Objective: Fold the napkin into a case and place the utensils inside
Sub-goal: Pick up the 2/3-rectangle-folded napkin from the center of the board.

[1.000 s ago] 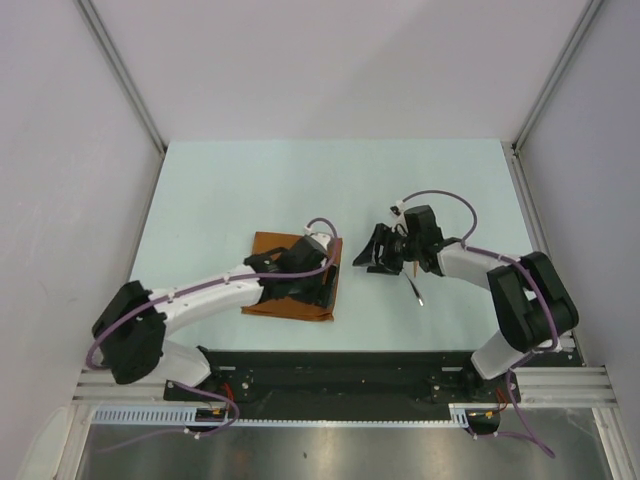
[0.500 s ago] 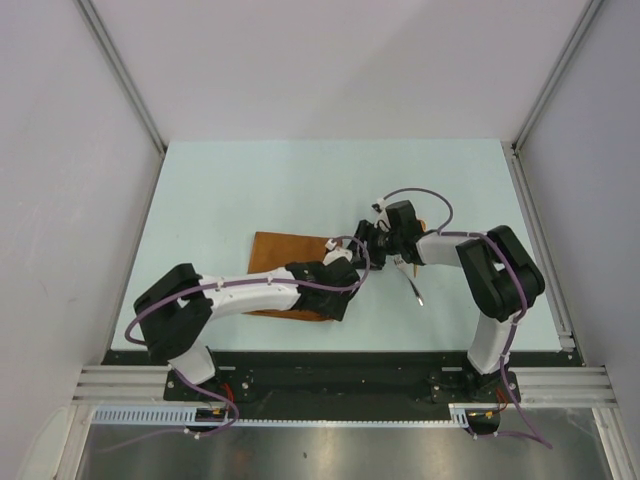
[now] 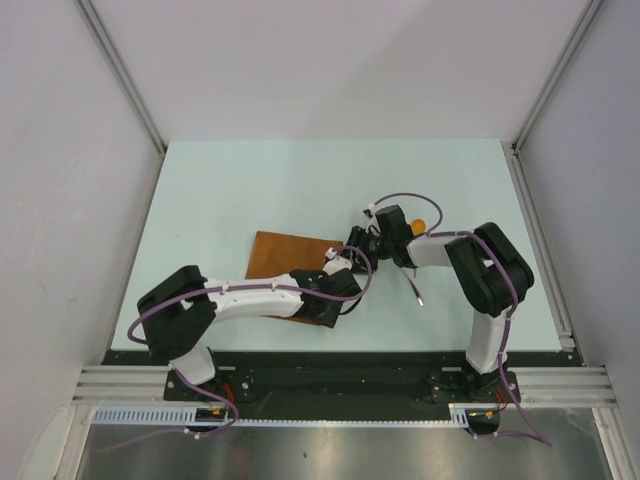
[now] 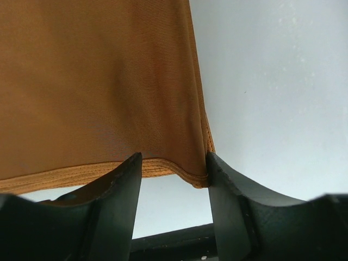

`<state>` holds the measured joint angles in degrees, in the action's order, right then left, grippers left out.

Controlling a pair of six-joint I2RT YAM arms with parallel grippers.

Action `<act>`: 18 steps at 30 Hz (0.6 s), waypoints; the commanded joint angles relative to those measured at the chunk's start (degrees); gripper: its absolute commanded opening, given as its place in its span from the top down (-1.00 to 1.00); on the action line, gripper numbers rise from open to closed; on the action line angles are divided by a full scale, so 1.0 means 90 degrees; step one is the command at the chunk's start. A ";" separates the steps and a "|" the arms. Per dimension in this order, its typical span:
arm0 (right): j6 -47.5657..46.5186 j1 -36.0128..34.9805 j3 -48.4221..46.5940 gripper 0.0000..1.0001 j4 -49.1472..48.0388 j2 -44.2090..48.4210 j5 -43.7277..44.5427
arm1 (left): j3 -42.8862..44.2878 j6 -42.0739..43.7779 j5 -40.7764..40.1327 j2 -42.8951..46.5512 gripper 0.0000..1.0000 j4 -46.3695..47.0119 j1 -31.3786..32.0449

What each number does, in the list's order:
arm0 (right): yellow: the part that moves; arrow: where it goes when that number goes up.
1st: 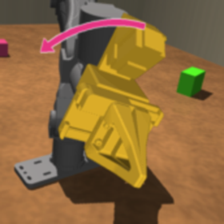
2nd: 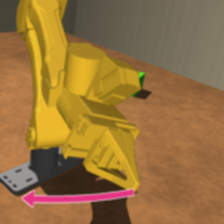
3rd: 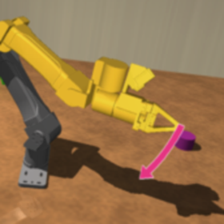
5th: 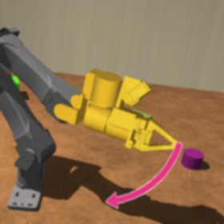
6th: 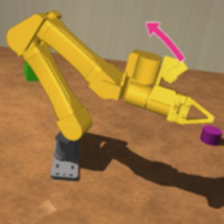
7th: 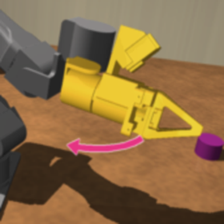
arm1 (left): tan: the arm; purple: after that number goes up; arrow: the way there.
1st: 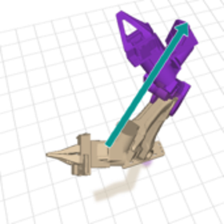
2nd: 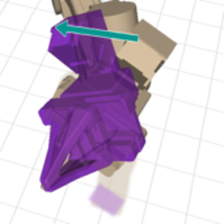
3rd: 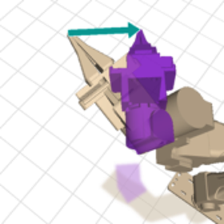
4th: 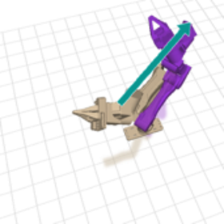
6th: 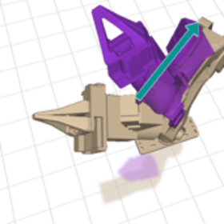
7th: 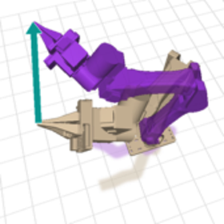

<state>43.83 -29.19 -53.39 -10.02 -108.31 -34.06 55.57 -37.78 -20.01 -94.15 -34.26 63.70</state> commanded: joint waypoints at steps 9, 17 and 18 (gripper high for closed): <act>0.0003 -0.0116 -0.0678 0.22 -0.0303 -0.0728 0.0035 | -0.0374 -0.0148 -0.0023 0.0598 -0.03 -0.0090 0.0100; -0.0358 -0.0116 -0.1255 0.31 0.0137 -0.1129 0.0035 | -0.0383 -0.0041 0.0641 0.0442 -0.22 0.0486 0.0227; -0.0378 -0.0116 -0.1285 0.31 0.0166 -0.1158 0.0064 | -0.0393 0.0008 0.0806 0.0412 -0.25 0.0622 0.0227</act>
<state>43.29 -30.04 -62.54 -10.92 -116.60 -35.20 52.18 -38.00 -17.17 -90.76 -32.93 65.08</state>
